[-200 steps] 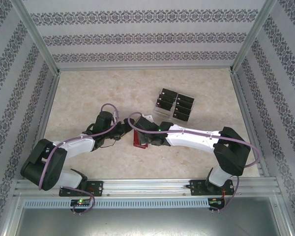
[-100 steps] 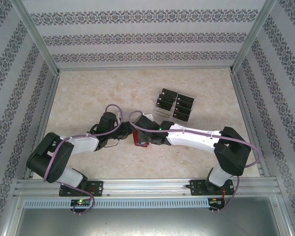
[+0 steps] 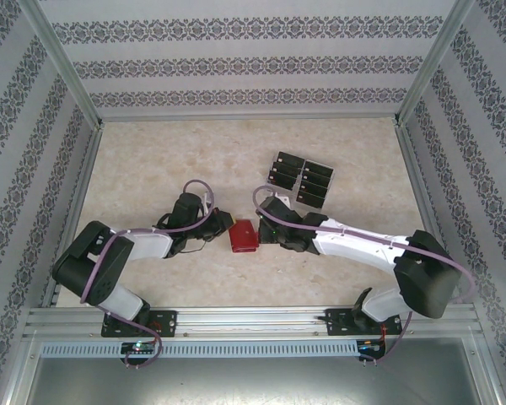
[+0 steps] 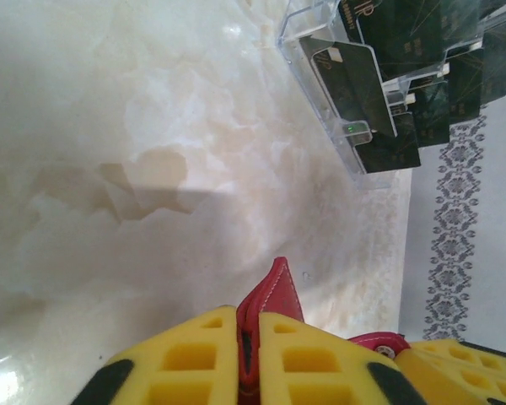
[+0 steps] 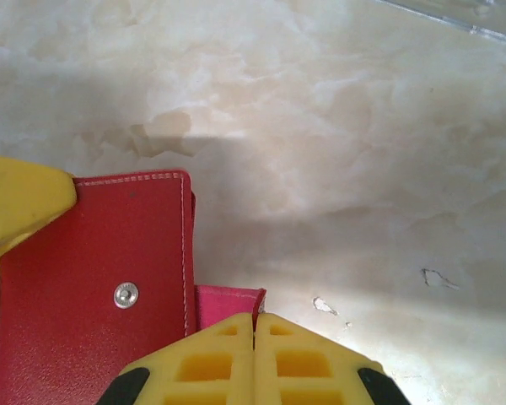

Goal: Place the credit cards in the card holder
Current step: Open the button on the card holder, then open the card holder at the center of the table.

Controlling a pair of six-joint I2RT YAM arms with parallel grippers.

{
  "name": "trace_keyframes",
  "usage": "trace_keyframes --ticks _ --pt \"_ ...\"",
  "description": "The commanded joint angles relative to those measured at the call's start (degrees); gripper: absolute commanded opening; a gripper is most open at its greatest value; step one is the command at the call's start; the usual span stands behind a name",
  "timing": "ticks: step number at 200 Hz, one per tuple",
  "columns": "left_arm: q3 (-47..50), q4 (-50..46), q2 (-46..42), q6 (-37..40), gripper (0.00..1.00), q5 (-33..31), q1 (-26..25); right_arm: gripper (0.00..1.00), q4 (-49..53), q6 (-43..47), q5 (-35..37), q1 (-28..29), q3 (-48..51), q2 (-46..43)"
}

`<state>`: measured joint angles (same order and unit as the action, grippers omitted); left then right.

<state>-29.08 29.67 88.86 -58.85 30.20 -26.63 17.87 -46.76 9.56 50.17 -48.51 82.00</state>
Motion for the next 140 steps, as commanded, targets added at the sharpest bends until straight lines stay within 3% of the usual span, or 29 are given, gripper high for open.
trace_keyframes --ticks 1,19,81,140 --pt "-1.5 1.41 1.4 3.01 0.48 -1.35 -0.28 0.0 -3.55 -0.59 -2.18 -0.69 0.97 -1.32" --pt "-2.64 -1.77 1.35 5.14 0.59 -2.38 0.4 0.0 -4.49 0.04 -3.47 -0.69 0.62 -1.03" --pt "-6.31 -16.08 -4.83 12.79 0.68 -3.92 1.67 0.0 -8.12 -0.53 -7.05 -0.61 0.69 -2.14" --pt "-4.28 -13.13 -5.35 9.52 0.7 -1.74 1.13 0.0 -9.68 -2.22 -8.21 -0.34 0.81 -5.12"
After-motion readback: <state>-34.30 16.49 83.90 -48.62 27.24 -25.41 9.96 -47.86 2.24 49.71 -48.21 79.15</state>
